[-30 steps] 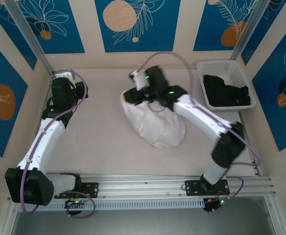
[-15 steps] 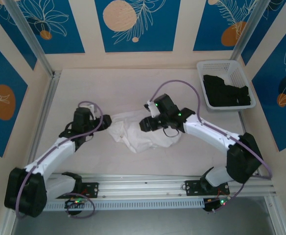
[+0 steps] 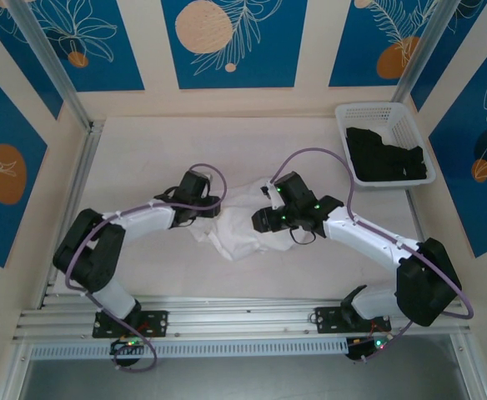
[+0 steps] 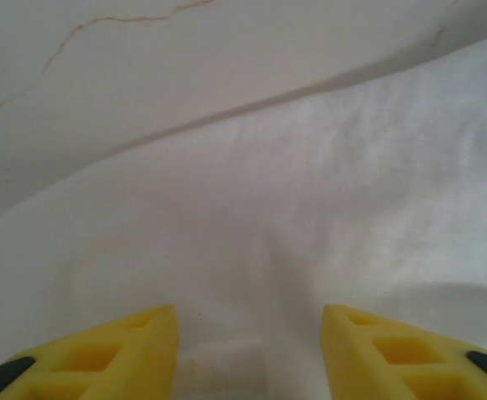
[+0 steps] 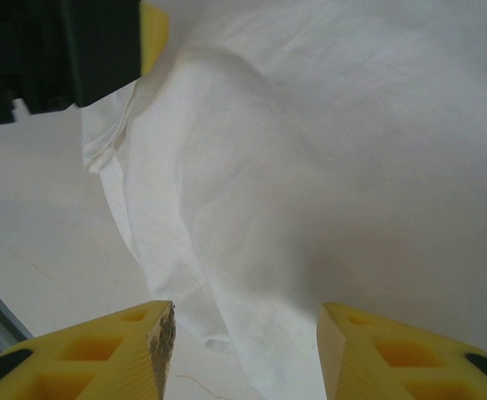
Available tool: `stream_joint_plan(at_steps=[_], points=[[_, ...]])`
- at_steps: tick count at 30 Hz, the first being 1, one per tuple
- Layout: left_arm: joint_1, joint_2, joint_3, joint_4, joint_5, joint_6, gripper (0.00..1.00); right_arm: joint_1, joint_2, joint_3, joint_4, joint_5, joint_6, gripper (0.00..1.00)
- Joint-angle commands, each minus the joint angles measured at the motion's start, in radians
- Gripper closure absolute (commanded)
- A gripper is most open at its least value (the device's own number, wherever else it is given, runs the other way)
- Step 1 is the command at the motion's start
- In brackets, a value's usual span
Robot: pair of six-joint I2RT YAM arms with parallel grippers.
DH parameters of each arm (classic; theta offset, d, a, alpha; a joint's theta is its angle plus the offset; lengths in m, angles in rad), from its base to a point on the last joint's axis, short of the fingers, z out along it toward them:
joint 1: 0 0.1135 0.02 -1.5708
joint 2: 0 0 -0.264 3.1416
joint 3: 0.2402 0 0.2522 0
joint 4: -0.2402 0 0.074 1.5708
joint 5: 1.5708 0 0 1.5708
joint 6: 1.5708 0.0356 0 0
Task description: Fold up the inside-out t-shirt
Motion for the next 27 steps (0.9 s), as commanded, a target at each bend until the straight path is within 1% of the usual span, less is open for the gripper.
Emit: stream_joint_plan(at_steps=[1, 5, 9, 12, 15, 16, 18, 20, 23, 27], points=[[-0.006, 0.035, 0.029, -0.043, -0.096, 0.031, 0.55, 0.001, 0.008, 0.009, 0.021, -0.014, 0.009, 0.51], [-0.004, 0.049, 0.032, -0.051, -0.108, 0.038, 0.61, -0.001, -0.001, 0.002, 0.023, -0.012, 0.009, 0.5], [-0.004, 0.032, 0.024, -0.064, -0.118, 0.038, 0.76, 0.0, -0.01, -0.002, 0.02, -0.009, 0.009, 0.51], [-0.001, -0.019, 0.002, -0.06, -0.132, 0.036, 0.81, 0.005, -0.025, -0.005, -0.005, 0.005, 0.003, 0.5], [0.002, -0.084, -0.019, -0.061, -0.149, 0.039, 0.92, 0.031, -0.056, -0.009, -0.071, 0.075, -0.01, 0.49], [0.004, -0.106, -0.026, -0.062, -0.153, 0.04, 0.95, 0.041, -0.068, -0.012, -0.095, 0.109, -0.012, 0.47], [0.009, -0.149, -0.038, -0.07, -0.156, 0.041, 1.0, 0.065, -0.099, -0.025, -0.153, 0.189, -0.006, 0.38], [0.013, -0.187, -0.047, -0.08, -0.151, 0.042, 1.0, 0.081, -0.12, -0.045, -0.186, 0.243, 0.012, 0.32], [0.02, -0.247, -0.06, -0.092, -0.125, 0.035, 1.0, 0.097, -0.126, -0.088, -0.191, 0.294, 0.051, 0.25], [0.031, -0.342, -0.089, -0.093, -0.057, 0.034, 1.0, 0.1, -0.119, -0.129, -0.19, 0.404, 0.107, 0.2]])
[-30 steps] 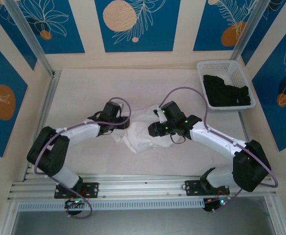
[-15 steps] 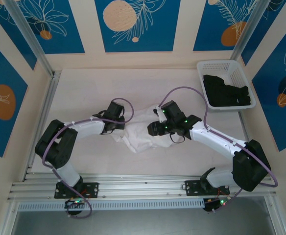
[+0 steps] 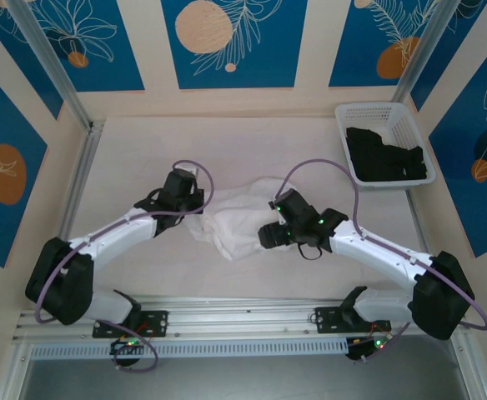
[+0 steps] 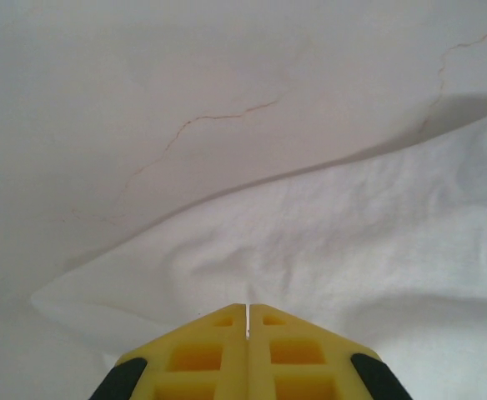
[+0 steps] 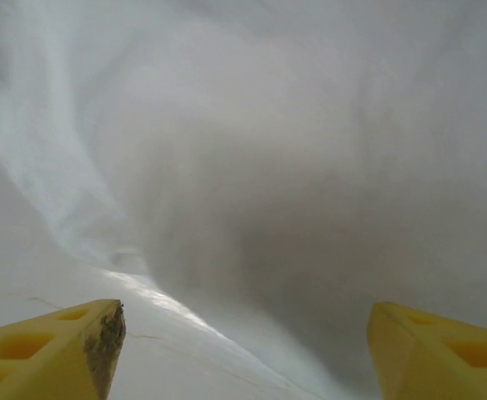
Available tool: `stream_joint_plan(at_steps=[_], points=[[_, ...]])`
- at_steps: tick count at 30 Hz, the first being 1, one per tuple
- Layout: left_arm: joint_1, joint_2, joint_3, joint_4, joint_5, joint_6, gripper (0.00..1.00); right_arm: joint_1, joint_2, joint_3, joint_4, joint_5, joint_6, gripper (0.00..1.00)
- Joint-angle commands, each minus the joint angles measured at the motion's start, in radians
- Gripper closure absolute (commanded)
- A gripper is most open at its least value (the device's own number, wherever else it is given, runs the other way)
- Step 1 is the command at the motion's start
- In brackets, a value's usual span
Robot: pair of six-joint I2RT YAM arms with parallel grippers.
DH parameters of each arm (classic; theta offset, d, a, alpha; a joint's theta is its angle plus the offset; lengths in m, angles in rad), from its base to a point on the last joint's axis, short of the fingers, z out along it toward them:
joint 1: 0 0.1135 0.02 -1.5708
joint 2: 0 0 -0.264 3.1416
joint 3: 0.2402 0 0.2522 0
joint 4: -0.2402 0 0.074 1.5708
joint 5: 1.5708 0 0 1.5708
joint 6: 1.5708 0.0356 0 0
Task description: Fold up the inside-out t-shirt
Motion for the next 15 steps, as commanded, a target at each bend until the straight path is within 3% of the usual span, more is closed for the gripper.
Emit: stream_joint_plan(at_steps=[1, 12, 14, 15], points=[[0.017, -0.081, -0.033, -0.025, 0.063, 0.005, 1.0, 0.0, -0.006, -0.032, -0.038, 0.131, 0.064, 0.19], [0.033, -0.186, -0.043, -0.139, 0.178, -0.065, 1.0, -0.055, 0.099, -0.064, 0.087, 0.043, 0.119, 0.2], [0.035, -0.206, -0.075, -0.122, 0.169, -0.077, 1.0, -0.078, 0.129, -0.067, 0.132, 0.001, 0.12, 0.28], [0.035, -0.214, -0.088, -0.12, 0.154, -0.073, 1.0, -0.089, 0.138, -0.056, 0.139, -0.011, 0.117, 0.4]])
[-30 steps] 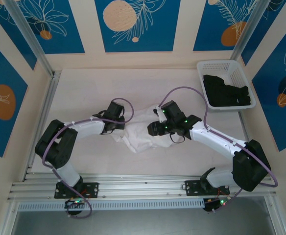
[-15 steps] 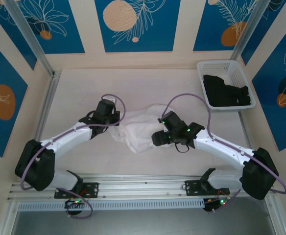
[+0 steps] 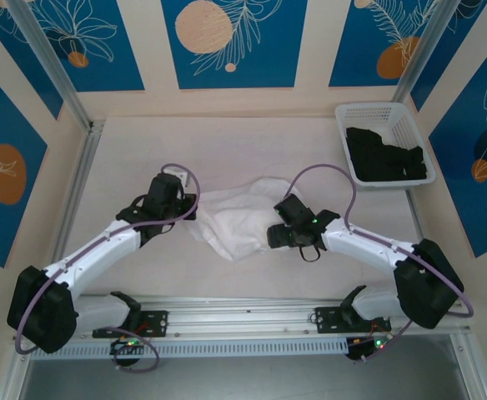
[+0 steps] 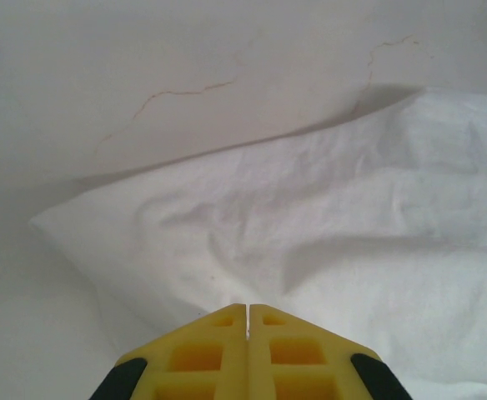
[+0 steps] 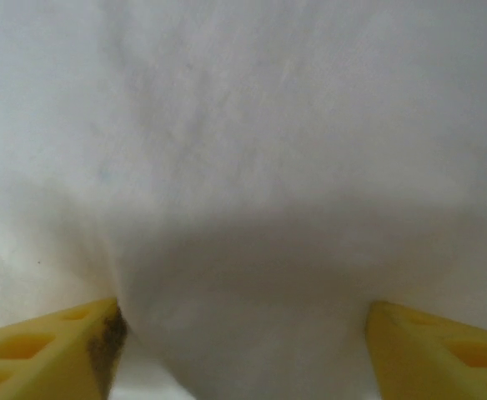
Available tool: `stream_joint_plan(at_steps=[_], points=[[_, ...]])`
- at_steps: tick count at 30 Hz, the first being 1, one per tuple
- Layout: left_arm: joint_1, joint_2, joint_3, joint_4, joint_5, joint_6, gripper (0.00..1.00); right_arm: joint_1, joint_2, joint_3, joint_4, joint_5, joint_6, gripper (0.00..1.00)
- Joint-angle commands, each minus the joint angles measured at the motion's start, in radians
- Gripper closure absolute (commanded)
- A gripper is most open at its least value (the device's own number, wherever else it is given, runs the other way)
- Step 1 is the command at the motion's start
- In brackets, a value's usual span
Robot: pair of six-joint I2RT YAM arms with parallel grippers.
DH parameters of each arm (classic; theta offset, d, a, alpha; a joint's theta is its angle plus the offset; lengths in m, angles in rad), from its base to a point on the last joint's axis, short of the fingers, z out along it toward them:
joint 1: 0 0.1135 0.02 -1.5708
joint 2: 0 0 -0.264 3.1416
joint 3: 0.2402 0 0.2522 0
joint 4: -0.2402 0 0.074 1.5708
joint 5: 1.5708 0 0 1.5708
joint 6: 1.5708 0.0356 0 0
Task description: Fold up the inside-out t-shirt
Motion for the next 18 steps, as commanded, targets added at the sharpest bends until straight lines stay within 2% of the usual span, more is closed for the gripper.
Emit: stream_joint_plan(at_steps=[1, 5, 7, 9, 12, 18], points=[[0.01, -0.044, -0.039, -0.031, 0.002, -0.019, 1.0, -0.028, 0.019, 0.009, 0.068, -0.058, 0.02, 0.5], [0.009, -0.07, -0.049, -0.094, -0.065, 0.035, 1.0, -0.042, -0.058, 0.066, 0.053, -0.038, -0.042, 0.85], [0.009, -0.065, -0.022, -0.151, -0.052, 0.035, 1.0, -0.056, -0.102, 0.094, 0.045, -0.047, -0.072, 0.98], [0.01, -0.028, 0.043, -0.242, -0.033, 0.027, 1.0, -0.076, -0.135, 0.141, 0.025, -0.047, -0.107, 1.0], [0.01, -0.009, 0.043, -0.2, 0.064, 0.06, 1.0, -0.106, -0.164, 0.237, -0.004, -0.079, -0.148, 1.0], [0.009, -0.062, 0.096, -0.218, 0.086, 0.054, 1.0, -0.134, -0.104, 0.528, -0.137, -0.107, -0.259, 1.0]])
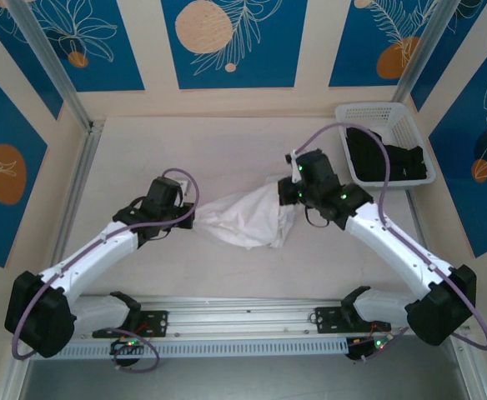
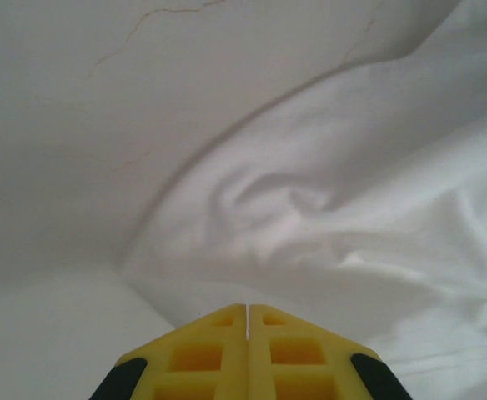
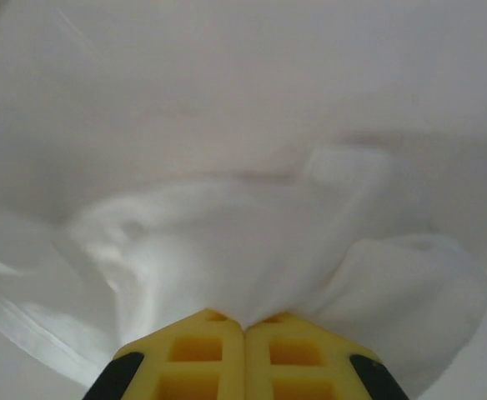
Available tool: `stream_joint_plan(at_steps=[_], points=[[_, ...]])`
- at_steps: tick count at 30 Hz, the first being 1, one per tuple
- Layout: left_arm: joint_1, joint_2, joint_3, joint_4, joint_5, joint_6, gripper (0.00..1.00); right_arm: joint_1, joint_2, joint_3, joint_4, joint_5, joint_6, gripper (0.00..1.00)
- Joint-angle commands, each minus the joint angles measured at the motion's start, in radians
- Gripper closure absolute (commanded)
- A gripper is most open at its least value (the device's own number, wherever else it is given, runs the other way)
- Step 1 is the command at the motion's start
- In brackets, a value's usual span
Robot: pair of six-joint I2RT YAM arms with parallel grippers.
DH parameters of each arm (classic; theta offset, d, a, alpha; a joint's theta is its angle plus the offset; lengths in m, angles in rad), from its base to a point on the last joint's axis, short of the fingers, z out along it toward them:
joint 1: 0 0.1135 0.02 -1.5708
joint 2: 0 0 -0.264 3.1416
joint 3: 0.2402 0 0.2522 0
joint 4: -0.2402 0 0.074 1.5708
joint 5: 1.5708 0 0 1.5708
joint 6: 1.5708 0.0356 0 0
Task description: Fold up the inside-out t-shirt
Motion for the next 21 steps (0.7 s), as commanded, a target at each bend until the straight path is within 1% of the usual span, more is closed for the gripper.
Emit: stream_joint_plan(at_steps=[1, 4, 5, 7, 9, 10, 12, 14, 17, 19, 21], points=[[0.009, -0.056, 0.075, -0.051, 0.033, 0.017, 1.0, -0.018, 0.049, 0.155, -0.078, -0.027, -0.104, 1.0], [0.015, -0.083, 0.106, -0.08, -0.013, 0.009, 1.0, -0.054, 0.176, 0.235, -0.051, -0.068, -0.126, 1.0], [0.022, -0.081, 0.109, -0.088, -0.023, 0.008, 1.0, -0.072, 0.24, 0.254, -0.027, -0.102, -0.123, 0.96], [0.044, -0.073, 0.104, -0.086, -0.025, 0.008, 1.0, -0.107, 0.385, 0.333, -0.035, -0.179, -0.114, 0.84], [0.073, -0.074, 0.077, -0.049, 0.015, 0.004, 1.0, -0.113, 0.507, 0.432, -0.103, -0.196, -0.128, 0.61], [0.083, -0.077, 0.064, -0.033, 0.031, 0.002, 1.0, -0.103, 0.527, 0.452, -0.122, -0.172, -0.137, 0.54], [0.098, -0.08, 0.05, -0.022, 0.032, 0.001, 1.0, -0.076, 0.489, 0.403, -0.099, -0.115, -0.155, 0.39], [0.107, -0.077, 0.04, -0.013, 0.026, 0.008, 1.0, -0.066, 0.406, 0.31, -0.053, -0.126, -0.148, 0.29], [0.117, -0.065, 0.027, 0.007, 0.039, 0.009, 1.0, -0.06, 0.265, 0.135, 0.008, -0.171, -0.113, 0.24], [0.119, -0.062, 0.019, 0.02, 0.048, 0.008, 1.0, -0.047, 0.184, 0.003, 0.041, -0.154, -0.078, 0.23], [0.121, -0.06, 0.017, 0.022, 0.051, 0.009, 1.0, -0.042, 0.113, -0.139, 0.069, -0.104, -0.023, 0.23]])
